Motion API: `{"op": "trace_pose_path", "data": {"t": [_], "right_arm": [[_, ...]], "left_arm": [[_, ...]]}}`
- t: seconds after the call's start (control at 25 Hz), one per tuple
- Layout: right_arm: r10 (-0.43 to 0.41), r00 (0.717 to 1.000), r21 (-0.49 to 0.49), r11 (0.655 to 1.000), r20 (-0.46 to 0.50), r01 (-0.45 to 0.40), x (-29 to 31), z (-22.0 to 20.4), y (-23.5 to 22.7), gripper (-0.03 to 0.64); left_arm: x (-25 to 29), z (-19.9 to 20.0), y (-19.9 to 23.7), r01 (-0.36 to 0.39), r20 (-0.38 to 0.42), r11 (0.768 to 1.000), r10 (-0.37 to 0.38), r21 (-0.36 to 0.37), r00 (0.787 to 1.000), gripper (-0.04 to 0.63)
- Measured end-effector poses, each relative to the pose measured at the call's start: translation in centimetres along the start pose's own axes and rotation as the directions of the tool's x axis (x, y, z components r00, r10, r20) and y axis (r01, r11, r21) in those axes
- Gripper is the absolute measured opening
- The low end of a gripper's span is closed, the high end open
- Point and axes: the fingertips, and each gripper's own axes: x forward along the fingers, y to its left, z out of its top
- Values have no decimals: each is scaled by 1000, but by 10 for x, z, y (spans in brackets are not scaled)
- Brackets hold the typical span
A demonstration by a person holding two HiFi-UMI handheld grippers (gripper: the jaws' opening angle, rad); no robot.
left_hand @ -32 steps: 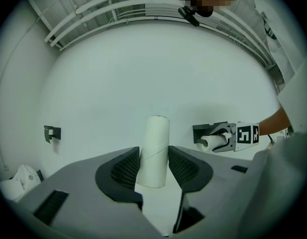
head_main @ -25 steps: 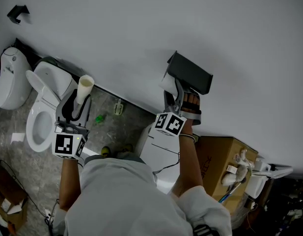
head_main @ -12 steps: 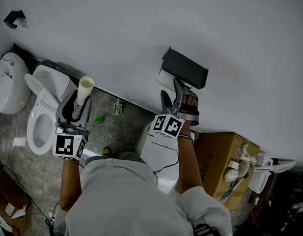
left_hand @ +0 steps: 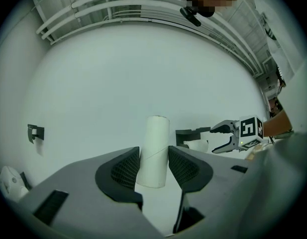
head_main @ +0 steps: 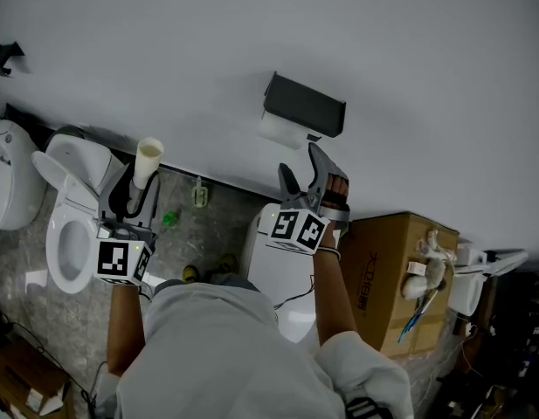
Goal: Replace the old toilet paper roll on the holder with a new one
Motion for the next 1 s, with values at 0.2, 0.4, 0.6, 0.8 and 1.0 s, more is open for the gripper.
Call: {"op": "trace_pose_path", "data": {"t": [0.2, 0.4, 0.6, 0.8, 1.0], "right_arm": [[-21, 1000, 243, 970, -5, 22, -32, -5, -12, 311], [-77, 997, 457, 887, -12, 74, -66, -15, -33, 265], [-121, 993, 561, 821, -10, 106, -95, -15, -45, 210], [-144, 990, 696, 711, 2, 102, -120, -20, -46, 135], [-168, 986, 759, 638, -25, 128, -144, -31, -42, 83]], "left_arm": [[1, 6, -15, 70, 26, 998, -70, 0, 997, 204], [-1, 14, -34, 131, 44, 991, -131, 11, 990, 204], [-4, 22, -47, 179, 68, 984, -180, 12, 981, 204], [-7, 26, -61, 217, 84, 976, -217, 11, 972, 204], [-11, 28, -71, 247, 86, 969, -247, 10, 965, 204]]}}
